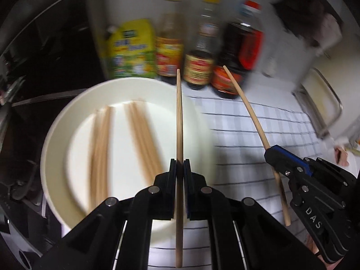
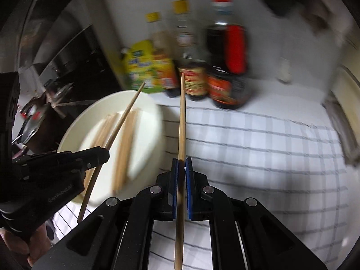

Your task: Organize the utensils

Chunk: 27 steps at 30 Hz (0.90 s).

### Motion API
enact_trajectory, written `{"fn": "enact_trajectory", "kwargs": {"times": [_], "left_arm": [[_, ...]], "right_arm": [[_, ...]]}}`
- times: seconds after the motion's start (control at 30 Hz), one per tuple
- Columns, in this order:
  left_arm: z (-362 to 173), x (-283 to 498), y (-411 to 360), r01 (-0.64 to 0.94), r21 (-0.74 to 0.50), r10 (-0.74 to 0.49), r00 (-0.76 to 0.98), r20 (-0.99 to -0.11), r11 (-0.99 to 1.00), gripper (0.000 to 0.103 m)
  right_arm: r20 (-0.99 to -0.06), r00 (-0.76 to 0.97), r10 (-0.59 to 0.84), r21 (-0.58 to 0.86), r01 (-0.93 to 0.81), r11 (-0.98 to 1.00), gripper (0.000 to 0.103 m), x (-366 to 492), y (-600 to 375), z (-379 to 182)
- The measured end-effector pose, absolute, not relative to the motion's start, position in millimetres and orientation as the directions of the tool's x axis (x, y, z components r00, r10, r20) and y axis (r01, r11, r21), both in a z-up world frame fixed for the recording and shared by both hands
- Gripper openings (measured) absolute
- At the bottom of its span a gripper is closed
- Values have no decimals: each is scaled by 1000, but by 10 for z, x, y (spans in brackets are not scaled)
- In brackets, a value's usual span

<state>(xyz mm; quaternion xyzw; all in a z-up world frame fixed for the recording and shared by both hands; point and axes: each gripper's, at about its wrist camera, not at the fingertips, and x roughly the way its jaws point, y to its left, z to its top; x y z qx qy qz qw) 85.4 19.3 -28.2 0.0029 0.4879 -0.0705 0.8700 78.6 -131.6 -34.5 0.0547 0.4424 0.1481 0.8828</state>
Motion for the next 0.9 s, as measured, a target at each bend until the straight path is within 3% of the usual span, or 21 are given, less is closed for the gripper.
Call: {"fn": "enact_trajectory", "kwargs": {"times": [0.27, 0.57, 0.67, 0.73, 0.9], "left_arm": [[-454, 1139, 1024, 24, -37, -44, 497, -866, 999, 7], [-679, 1266, 1282, -8, -42, -34, 447, -894, 999, 8], [-660, 1247, 1317, -19, -41, -28, 455, -890, 999, 30], [-624, 1229, 1336, -31, -40, -21, 468, -883, 999, 50], [-536, 1178, 1378, -52, -39, -9, 480, -877, 998, 63]], "right_arm": [[-804, 468, 368, 257, -284, 924, 6, 1198, -447, -550], [-837, 415, 355, 256, -276, 926, 7, 1360, -157, -741], [-835, 423, 352, 257, -267, 929, 8, 1347, -188, -718], [-832, 440, 338, 240, -265, 934, 12, 1331, -203, -678], [-827, 461, 321, 225, -252, 941, 20, 1225, -302, -573]]}}
